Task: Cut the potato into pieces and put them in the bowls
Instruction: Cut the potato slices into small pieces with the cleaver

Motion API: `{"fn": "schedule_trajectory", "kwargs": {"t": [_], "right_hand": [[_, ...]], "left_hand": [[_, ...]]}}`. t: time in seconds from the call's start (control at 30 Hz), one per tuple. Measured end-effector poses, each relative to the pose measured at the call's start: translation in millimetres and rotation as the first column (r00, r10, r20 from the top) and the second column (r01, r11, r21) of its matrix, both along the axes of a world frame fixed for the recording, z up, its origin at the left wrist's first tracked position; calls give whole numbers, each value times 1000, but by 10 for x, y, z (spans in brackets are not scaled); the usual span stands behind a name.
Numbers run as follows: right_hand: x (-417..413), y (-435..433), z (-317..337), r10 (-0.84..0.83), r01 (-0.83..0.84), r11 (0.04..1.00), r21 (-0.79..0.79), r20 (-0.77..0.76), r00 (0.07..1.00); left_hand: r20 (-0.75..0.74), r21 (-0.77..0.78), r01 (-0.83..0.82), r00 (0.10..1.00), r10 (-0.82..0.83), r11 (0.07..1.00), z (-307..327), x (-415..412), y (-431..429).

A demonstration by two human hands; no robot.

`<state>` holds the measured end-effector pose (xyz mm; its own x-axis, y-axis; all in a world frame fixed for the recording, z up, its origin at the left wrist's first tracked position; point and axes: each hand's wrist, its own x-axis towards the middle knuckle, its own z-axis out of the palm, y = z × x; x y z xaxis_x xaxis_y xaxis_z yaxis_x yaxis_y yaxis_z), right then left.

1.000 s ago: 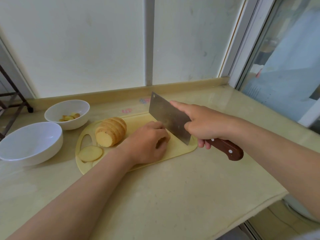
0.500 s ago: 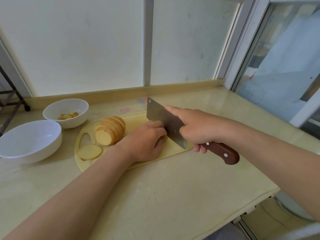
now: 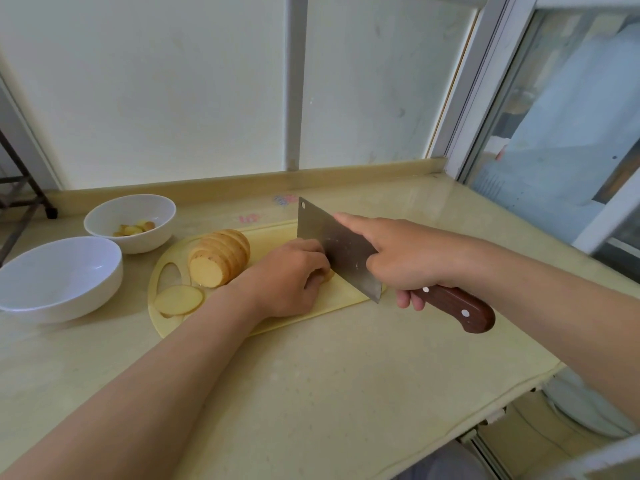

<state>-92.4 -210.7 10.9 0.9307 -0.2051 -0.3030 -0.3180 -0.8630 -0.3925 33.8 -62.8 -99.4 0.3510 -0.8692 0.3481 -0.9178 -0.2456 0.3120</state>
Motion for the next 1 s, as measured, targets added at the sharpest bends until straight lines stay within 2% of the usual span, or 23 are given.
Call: {"fn": "schedule_trajectory", "kwargs": {"t": [0.27, 0.6, 1.0], "right_hand": [[4, 66, -11, -8, 8, 1000, 0, -18, 1000], [-143, 109, 47, 25, -44, 990, -131, -146, 989], [387, 222, -216, -12, 11, 1000, 10, 29, 1000]], "left_hand": [[12, -18, -4, 1000, 5, 1000, -8, -4, -2], [-3, -20, -11, 1000, 11, 1000, -28, 13, 0], [8, -76, 13, 1000, -13, 997, -35, -5, 29]]}}
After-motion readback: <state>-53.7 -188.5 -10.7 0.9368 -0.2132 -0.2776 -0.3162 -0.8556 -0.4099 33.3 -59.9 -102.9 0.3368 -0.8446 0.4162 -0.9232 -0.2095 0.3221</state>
